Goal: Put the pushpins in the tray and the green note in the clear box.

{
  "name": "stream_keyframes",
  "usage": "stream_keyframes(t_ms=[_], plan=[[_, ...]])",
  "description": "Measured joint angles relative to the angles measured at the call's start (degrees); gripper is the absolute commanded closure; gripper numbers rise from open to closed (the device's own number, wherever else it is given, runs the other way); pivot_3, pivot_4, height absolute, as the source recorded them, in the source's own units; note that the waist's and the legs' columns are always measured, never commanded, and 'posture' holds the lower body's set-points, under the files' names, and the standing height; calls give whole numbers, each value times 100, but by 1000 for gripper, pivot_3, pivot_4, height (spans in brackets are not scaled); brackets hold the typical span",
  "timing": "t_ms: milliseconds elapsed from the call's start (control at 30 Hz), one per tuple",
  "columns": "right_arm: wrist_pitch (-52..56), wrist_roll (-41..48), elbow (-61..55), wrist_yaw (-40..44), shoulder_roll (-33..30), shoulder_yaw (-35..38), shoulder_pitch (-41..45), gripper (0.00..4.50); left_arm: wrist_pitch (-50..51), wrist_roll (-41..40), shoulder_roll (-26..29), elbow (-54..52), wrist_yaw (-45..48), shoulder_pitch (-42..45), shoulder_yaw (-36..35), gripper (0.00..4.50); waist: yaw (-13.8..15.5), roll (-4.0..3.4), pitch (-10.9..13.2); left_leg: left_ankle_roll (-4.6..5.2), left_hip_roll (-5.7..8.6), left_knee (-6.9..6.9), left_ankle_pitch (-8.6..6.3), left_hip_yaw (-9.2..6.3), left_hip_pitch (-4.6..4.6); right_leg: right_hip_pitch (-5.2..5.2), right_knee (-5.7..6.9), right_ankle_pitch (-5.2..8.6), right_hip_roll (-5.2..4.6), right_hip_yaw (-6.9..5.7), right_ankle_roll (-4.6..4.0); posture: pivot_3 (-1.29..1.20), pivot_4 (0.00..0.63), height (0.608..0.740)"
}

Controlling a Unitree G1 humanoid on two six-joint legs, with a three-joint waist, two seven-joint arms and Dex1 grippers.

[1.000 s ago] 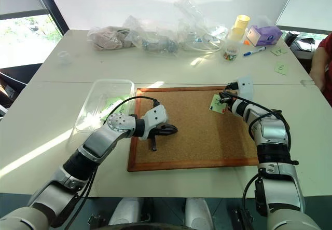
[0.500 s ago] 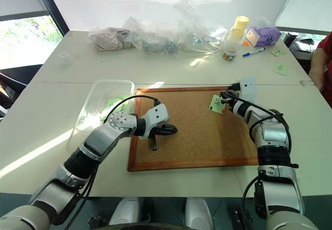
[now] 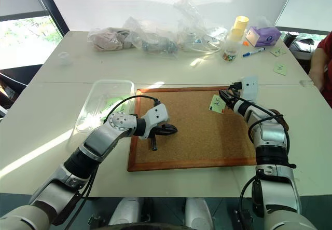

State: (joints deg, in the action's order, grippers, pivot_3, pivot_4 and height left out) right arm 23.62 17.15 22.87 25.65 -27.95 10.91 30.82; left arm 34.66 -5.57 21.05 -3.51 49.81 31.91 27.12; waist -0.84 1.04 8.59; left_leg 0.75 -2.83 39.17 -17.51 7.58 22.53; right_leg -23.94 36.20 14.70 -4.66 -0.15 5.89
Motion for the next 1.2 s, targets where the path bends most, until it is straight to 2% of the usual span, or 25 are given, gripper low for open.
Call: stream_keyframes(t_ms=[167, 200, 267, 400, 1200], plan=[[141, 1, -13, 89, 55, -48, -2, 1794, -4, 0, 0, 3, 0, 0, 1, 4500, 0, 0, 0, 0, 0, 0, 0, 0, 0, 0, 0, 0, 0, 0, 0, 0, 150, 737], [151, 0, -9, 98, 66, -52, -1, 2004, -6, 0, 0, 4, 0, 0, 1, 4500, 0, 0, 0, 0, 0, 0, 0, 0, 0, 0, 0, 0, 0, 0, 0, 0, 150, 737], [156, -2, 38, 104, 84, -52, 6, 2664, -11, 0, 0, 5, 0, 0, 4, 4500, 1, 0, 0, 0, 0, 0, 0, 0, 0, 0, 0, 0, 0, 0, -1, 0, 150, 737], [188, 9, 193, 142, 103, -43, 39, 4476, -12, 0, 0, 6, 0, 0, 3, 4500, 0, 0, 0, 0, -1, 0, 0, 0, -1, 0, 0, 0, 0, 0, -1, 0, 150, 737], [-452, 68, -507, 141, 131, 189, -312, 4476, 27, 57, 45, 61, -21, 36, 74, 4500, -8, -2, -2, 0, -3, -1, 0, -4, -16, 18, -2, 6, -1, 0, -12, 0, 150, 737]])
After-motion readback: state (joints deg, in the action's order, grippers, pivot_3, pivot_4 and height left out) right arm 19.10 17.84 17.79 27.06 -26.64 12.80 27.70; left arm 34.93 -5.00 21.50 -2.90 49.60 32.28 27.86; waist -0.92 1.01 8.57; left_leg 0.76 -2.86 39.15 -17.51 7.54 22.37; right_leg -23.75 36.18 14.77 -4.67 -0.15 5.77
